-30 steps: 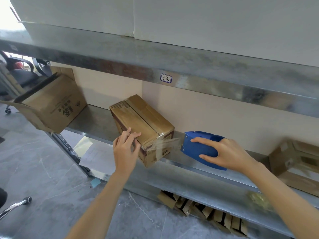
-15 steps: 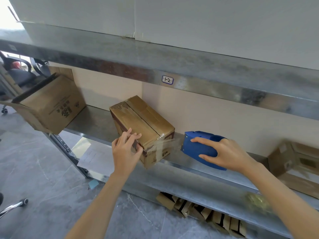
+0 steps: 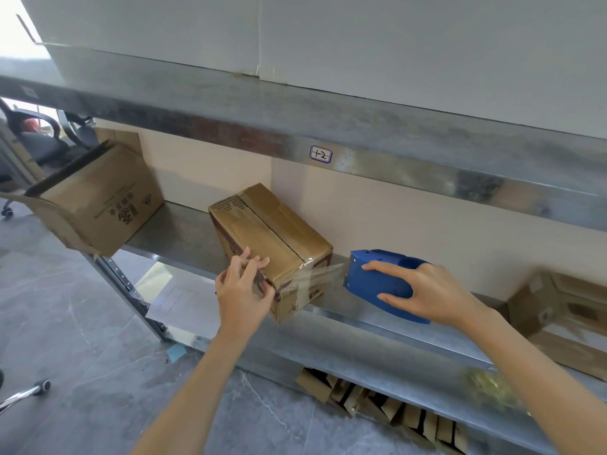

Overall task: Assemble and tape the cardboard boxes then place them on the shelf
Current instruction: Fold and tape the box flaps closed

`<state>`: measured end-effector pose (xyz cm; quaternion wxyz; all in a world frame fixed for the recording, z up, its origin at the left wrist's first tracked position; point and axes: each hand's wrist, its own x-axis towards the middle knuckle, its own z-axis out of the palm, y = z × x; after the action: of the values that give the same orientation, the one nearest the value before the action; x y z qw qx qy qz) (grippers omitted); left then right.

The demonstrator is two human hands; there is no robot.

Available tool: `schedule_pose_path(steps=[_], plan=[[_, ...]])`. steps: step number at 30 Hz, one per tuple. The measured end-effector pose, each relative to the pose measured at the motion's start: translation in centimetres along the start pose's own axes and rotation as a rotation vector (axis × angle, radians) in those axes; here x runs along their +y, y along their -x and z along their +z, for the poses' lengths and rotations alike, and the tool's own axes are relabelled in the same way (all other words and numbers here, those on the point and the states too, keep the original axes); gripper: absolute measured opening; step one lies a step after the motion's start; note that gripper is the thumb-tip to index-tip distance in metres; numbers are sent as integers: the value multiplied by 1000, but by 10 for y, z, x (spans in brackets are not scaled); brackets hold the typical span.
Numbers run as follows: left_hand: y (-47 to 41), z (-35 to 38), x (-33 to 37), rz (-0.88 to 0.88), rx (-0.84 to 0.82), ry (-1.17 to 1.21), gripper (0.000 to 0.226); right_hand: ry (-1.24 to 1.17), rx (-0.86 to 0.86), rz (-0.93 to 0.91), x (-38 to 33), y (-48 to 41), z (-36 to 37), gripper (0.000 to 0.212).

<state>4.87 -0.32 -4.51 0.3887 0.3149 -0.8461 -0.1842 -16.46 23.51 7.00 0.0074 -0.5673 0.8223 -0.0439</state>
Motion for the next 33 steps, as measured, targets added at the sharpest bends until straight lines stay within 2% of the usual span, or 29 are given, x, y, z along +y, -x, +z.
schedule_pose_path(steps=[6,12,21,27,33], plan=[[5,-5,10,3,-144,-24,66,9,-9,2,2,-5,-5,56],[8,-2,16,-60,-141,-7,79,71,3,-8,2,-12,-9,55],[3,-13,-3,-39,-89,136,67,63,-30,-74,-7,-26,-10,55],[-13,-52,-44,-34,-195,192,68,-12,-40,-225,-34,-45,-5,54],[-20,-62,-56,-43,-238,228,66,-2,-42,-279,-39,-59,-1,54]])
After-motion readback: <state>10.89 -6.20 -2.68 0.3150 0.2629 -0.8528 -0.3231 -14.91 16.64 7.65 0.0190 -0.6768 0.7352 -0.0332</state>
